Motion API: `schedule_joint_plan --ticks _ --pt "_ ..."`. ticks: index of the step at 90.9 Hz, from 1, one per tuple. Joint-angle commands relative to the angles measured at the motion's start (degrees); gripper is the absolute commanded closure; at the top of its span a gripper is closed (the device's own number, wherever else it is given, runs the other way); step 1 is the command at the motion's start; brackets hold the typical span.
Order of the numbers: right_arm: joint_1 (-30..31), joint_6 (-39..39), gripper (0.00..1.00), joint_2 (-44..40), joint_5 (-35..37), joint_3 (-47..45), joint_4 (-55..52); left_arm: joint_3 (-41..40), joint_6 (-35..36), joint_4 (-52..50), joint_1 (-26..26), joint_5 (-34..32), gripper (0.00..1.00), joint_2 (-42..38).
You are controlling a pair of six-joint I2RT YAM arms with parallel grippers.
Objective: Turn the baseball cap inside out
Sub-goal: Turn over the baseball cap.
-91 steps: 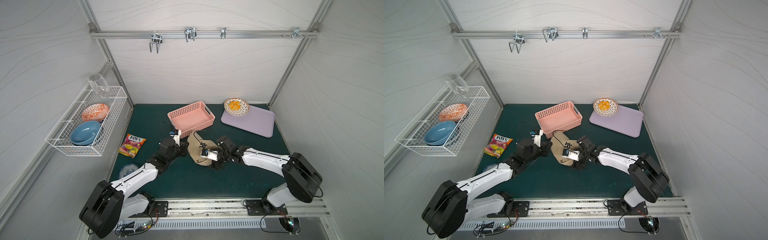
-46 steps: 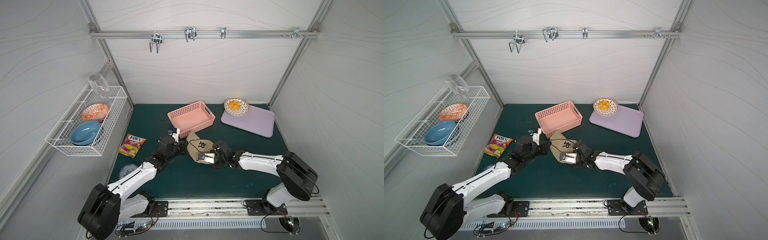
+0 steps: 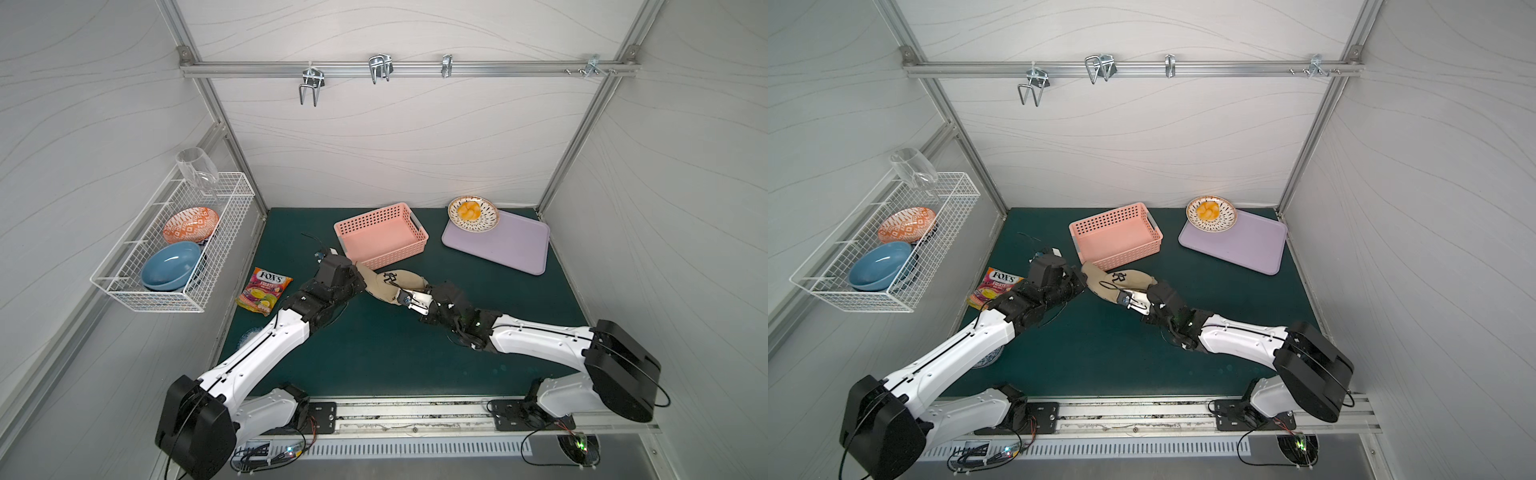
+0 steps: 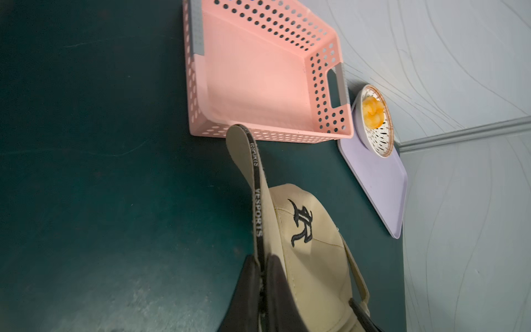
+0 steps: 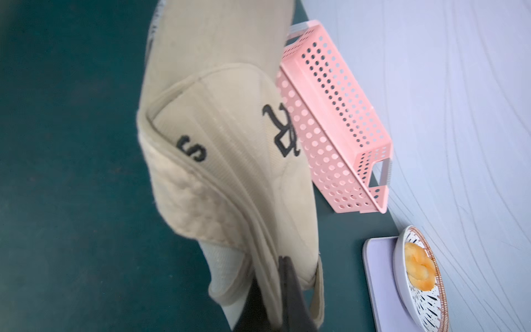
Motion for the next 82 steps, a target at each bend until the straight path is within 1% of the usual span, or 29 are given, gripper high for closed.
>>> schedule_joint_plan --ticks 1,10,18,26,34,41,54,63,67,68,72,74,79,82 --pt "-0.62 4.06 1.00 -2.87 9.54 -1.35 3.44 4.97 -10.92 -15.64 0.95 -9.79 1.00 0.40" --pt "-0.61 6.82 1.00 -3.59 13.34 -0.73 4.21 5.60 -16.37 -18.18 0.96 -7.36 1.00 -0.45" --pt "-0.59 9.95 1.00 -3.02 19.06 0.29 5.08 5.47 -21.63 -19.61 0.94 -4.79 1.00 -1.26" --pt "-0.78 11.65 1.00 -2.05 22.72 0.67 6.33 5.96 -24.79 -21.77 0.95 -3.23 1.00 -1.81" --pt "-1.22 16.65 1.00 -0.70 28.48 2.69 4.65 6.69 -28.15 -24.45 0.97 -2.55 1.00 -2.43" --pt "-1.72 23.75 1.00 0.18 34.33 5.15 0.34 6.14 -30.55 -23.84 0.89 -1.31 1.00 -3.35" --pt "-2.16 36.99 1.00 0.83 37.96 7.04 -6.30 3.90 -33.30 -19.74 0.87 0.57 1.00 -4.73" --pt "-2.16 37.88 1.00 0.88 35.63 7.06 -8.33 3.99 -33.85 -19.80 0.65 -0.11 1.00 -4.68" --pt "-2.30 37.72 1.00 0.33 33.30 6.48 -9.00 4.00 -33.89 -19.73 0.41 -0.80 1.00 -4.63" --pt "-2.36 37.59 0.99 0.03 32.59 6.29 -9.15 4.05 -33.96 -19.73 0.37 -0.98 1.00 -4.61" --pt "-2.55 36.98 0.83 -1.12 28.16 5.66 -10.24 4.21 -33.98 -19.65 0.08 -1.79 1.00 -4.55" --pt "-2.63 36.57 0.76 -1.98 25.14 5.36 -11.01 4.23 -33.78 -19.56 -0.15 -2.38 1.00 -4.40" --pt "-3.02 36.01 0.54 -4.09 17.93 4.49 -13.44 4.84 -33.60 -20.45 -0.54 -3.76 1.00 -3.98" --pt "-3.24 35.75 0.45 -5.73 14.73 3.87 -14.65 5.29 -33.40 -20.92 -0.80 -4.67 1.00 -3.71"
